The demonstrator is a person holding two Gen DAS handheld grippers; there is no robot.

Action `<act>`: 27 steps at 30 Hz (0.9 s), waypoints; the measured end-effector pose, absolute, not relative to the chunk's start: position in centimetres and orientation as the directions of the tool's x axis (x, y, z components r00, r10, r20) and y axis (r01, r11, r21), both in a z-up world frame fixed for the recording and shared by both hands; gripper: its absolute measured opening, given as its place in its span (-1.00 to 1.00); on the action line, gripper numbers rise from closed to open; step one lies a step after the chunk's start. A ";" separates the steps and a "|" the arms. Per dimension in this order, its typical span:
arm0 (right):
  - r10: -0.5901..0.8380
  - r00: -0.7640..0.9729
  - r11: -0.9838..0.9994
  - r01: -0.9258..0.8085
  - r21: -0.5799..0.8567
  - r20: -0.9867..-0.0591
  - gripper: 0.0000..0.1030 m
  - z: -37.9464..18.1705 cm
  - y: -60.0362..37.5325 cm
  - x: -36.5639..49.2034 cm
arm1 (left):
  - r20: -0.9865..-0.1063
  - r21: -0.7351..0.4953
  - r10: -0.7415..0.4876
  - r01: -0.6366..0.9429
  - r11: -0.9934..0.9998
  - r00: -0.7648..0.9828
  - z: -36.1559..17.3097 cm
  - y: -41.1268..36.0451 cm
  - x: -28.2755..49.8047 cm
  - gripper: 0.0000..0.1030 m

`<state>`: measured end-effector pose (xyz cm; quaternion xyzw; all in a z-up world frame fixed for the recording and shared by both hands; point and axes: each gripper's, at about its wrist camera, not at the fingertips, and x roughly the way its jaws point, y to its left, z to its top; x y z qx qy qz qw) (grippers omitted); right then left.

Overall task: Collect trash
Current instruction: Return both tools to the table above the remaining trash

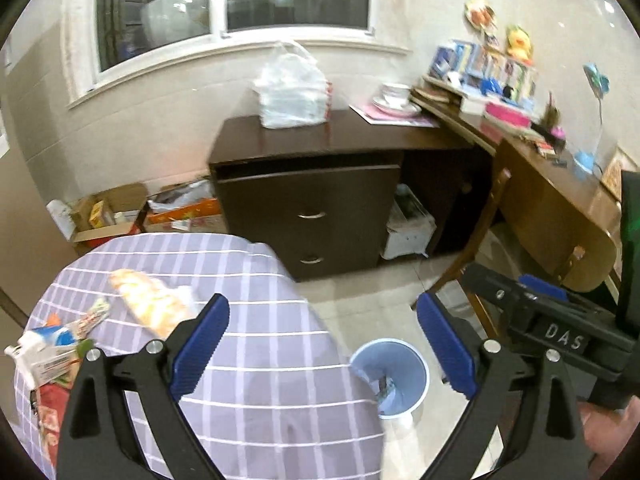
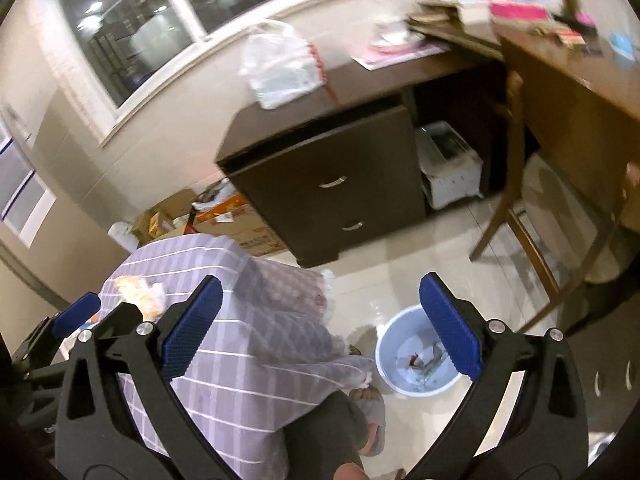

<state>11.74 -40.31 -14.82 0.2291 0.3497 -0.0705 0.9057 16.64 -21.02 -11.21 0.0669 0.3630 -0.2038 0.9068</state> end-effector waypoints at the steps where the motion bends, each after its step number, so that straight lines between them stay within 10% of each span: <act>1: 0.040 0.752 0.895 0.266 0.358 -0.658 0.88 -14.1 -39.3 11.9 | -0.677 -0.038 -0.324 0.409 0.912 0.660 -10.8 -19.9 16.5 0.80; 27: 0.192 0.744 0.978 -0.094 0.184 -0.639 0.88 -10.0 -21.7 16.0 | -0.587 -0.037 -0.074 0.065 0.997 0.806 -9.2 0.1 13.0 0.81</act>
